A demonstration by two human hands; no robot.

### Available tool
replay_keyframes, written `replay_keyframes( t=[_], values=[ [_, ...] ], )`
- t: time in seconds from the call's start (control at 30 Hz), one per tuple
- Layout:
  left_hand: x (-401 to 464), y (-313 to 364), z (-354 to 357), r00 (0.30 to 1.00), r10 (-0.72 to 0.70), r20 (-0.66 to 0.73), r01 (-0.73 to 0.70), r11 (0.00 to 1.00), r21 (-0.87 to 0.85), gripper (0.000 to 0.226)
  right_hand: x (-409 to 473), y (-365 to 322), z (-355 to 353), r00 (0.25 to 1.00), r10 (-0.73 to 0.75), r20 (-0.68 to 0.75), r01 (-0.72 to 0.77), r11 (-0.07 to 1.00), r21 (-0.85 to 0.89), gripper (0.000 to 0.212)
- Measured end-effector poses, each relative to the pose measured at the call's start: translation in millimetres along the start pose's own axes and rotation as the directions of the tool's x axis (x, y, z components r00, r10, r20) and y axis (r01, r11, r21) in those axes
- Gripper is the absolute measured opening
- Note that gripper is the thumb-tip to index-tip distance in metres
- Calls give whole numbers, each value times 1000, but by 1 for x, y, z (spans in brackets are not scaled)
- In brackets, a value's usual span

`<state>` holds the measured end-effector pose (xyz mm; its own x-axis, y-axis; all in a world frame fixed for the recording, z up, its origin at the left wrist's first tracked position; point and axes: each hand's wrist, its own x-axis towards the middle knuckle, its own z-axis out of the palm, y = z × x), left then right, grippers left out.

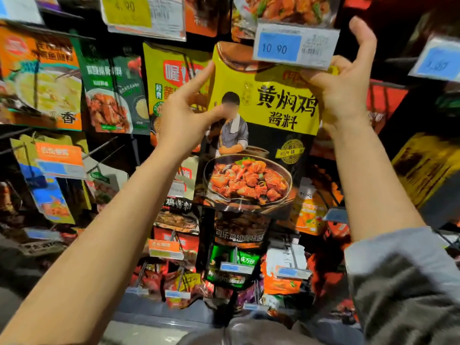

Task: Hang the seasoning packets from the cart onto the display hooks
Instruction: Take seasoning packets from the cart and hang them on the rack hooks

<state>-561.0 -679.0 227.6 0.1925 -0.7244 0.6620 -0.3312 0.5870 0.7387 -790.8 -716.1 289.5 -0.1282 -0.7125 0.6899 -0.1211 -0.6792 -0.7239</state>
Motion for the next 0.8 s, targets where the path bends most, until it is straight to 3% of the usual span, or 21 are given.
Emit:
replay_keyframes(
  t=[0.27,0.47,0.6,0.73,0.8],
  values=[
    [9,-4,4,999,11,35,-9,999,-46,77,1,-2,0,994,-102,-32,100,994,-42,88],
    [13,-11,13,998,-7,65,10,999,-42,75,-1,2,-4,995,-68,-69,64,996,-64,94],
    [11,-15,11,997,-4,75,7,999,-34,74,2,6,0,992,-82,-98,62,979,-196,84],
    [11,-12,14,996,-16,83,14,1000,25,71,-5,21,-1,978,-5,-211,-60,952,-299,78],
    [11,-13,17,996,-26,88,24,1000,20,70,-19,21,-4,966,-71,-250,-41,908,-417,73]
  ],
)
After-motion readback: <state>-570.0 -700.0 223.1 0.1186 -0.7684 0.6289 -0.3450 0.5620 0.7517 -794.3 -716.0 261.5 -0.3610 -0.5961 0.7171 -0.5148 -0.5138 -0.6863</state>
